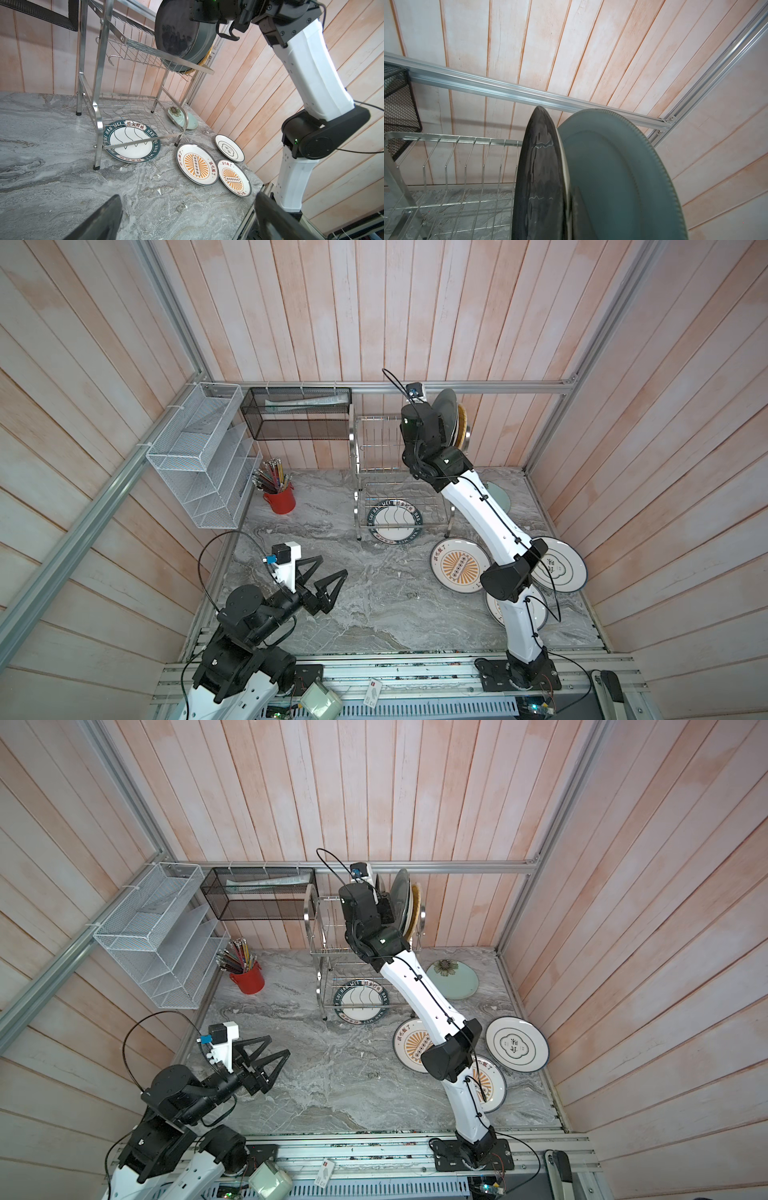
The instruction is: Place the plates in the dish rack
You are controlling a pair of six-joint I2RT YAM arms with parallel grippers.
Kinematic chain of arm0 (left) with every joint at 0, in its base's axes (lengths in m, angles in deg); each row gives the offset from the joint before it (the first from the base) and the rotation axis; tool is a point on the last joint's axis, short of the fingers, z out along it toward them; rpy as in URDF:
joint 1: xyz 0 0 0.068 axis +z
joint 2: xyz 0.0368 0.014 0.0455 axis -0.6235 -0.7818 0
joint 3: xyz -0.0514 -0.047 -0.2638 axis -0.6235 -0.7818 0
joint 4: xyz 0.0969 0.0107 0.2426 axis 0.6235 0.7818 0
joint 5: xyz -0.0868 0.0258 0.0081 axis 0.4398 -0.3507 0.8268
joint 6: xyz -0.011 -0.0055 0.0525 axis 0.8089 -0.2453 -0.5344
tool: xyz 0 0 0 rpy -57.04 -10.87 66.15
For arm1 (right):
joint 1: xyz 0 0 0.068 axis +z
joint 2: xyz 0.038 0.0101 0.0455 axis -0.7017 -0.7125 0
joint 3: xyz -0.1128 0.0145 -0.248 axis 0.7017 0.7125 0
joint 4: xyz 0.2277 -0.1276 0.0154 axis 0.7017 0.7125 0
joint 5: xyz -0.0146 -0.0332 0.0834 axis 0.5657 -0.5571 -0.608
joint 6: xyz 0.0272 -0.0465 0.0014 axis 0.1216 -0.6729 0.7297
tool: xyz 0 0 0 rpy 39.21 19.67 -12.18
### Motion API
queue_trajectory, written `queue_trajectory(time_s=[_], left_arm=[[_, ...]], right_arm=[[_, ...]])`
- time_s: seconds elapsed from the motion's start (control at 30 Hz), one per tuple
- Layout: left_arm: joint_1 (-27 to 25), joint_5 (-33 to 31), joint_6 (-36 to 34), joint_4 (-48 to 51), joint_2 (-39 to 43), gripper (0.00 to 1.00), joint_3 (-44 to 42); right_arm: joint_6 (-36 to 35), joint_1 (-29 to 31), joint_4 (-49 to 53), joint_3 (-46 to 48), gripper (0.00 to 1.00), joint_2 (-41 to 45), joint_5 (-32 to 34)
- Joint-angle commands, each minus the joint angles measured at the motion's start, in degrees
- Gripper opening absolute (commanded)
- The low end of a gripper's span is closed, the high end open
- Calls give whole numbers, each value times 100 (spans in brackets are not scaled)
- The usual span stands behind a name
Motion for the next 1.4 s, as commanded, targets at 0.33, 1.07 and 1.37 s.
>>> queue_trajectory(time_s=[0.33, 1.07, 1.37], left_arm=[[24, 61, -99, -119, 89, 100, -76], [29, 74, -101, -123, 89, 100, -79], [29, 99, -96, -119, 100, 100, -82]], right_arm=[[-167, -7, -670, -244, 0, -26, 535], [-140, -16, -579, -147, 0, 21, 478], [99, -16, -398, 54, 0, -17, 436]])
